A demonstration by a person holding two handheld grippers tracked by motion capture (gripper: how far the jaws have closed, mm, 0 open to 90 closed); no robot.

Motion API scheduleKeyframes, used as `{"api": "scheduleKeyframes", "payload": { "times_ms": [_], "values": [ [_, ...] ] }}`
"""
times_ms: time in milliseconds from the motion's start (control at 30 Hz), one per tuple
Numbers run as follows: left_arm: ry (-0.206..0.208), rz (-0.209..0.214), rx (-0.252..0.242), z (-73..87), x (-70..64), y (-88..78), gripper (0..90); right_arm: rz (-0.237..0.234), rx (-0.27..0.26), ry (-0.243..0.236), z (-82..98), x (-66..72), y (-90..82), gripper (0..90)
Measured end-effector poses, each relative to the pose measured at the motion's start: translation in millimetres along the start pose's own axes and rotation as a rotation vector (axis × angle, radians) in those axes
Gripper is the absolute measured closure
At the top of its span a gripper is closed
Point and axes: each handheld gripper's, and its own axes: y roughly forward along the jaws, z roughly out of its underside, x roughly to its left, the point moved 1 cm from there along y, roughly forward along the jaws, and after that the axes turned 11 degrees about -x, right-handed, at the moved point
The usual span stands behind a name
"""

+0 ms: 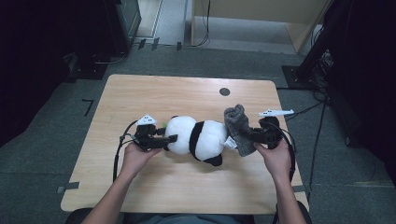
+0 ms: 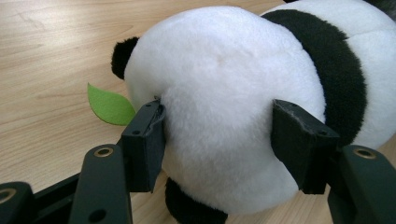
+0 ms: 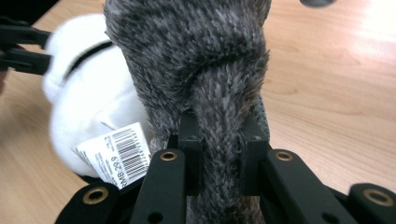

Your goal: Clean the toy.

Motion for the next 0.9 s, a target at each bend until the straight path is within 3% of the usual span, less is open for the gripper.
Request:
{"api": "scheduleKeyframes", "payload": {
  "times_ms": [233,500,667,900],
  "values": [
    [-0.001,-0.003,0.001,-0.2,-0.5,0.1,37.8,-0.040,-0.024,-0.043,-9.3,20.8,-5.9,77.1],
    [-0.002,-0.002,-0.001,-0.2,-0.8,0.4,37.8,-0.068,0.005,-0.085,-7.0,36.5,8.4,76.7],
    [0.001,-0.001,0.000,-0.1,-0.3,0.3,37.8,-0.074,0.047,-0.101,-0.4,42.0,22.3,76.9],
    [0.003,0.000,-0.006,-0.3,-1.2,0.7,37.8,-0.065,0.053,-0.101,6.8,36.5,27.0,76.4]
  ]
}}
